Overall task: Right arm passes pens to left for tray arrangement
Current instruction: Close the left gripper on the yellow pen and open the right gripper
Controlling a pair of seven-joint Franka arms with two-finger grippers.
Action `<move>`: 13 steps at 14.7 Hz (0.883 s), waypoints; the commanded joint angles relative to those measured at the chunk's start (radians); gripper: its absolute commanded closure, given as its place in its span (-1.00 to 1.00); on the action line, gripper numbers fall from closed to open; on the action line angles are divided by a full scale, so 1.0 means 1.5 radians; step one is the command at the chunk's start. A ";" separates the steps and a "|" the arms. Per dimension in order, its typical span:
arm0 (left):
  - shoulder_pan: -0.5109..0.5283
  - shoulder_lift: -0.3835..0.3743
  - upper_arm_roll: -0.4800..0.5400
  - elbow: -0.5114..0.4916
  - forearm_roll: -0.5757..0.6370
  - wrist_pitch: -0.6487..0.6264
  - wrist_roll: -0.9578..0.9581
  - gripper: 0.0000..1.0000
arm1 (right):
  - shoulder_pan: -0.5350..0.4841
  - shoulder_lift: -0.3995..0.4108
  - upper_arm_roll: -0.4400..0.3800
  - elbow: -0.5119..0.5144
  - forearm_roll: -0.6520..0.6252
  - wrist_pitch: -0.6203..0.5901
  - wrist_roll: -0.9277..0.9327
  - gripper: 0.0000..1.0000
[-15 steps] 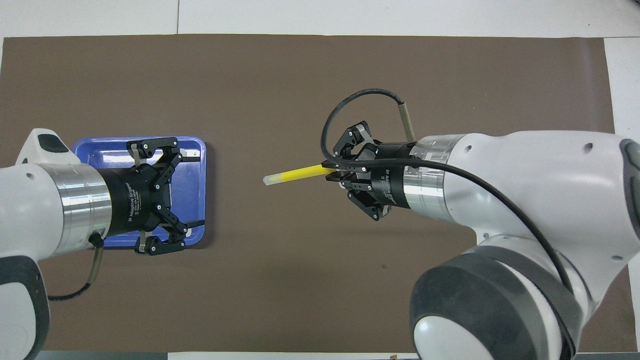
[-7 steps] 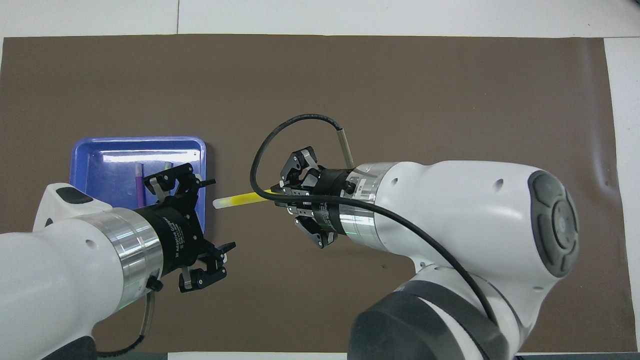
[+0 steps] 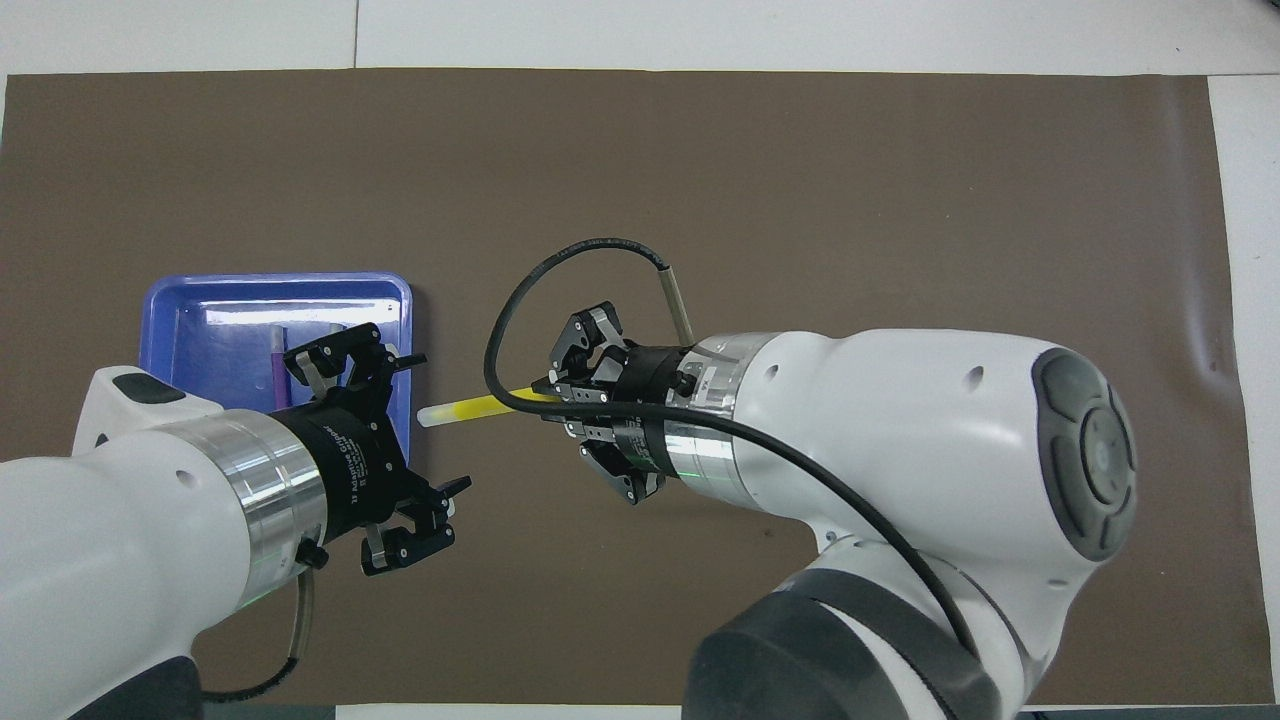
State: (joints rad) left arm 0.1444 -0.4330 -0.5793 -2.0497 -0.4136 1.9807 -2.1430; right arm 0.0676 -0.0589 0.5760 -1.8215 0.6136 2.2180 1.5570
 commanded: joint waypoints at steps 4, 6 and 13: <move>-0.016 -0.005 -0.002 -0.033 0.005 0.035 -0.010 -0.96 | -0.003 0.004 0.011 0.009 0.009 0.011 0.015 1.00; -0.017 -0.004 -0.002 -0.033 0.005 0.033 -0.009 -0.48 | -0.002 0.004 0.011 0.009 0.007 0.012 0.015 1.00; -0.017 -0.006 -0.001 -0.016 0.004 0.018 -0.007 -0.16 | -0.002 0.004 0.011 0.009 0.002 0.015 0.013 1.00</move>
State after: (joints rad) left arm 0.1343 -0.4346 -0.5874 -2.0751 -0.4136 2.0084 -2.1428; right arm 0.0703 -0.0589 0.5808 -1.8174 0.6136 2.2212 1.5644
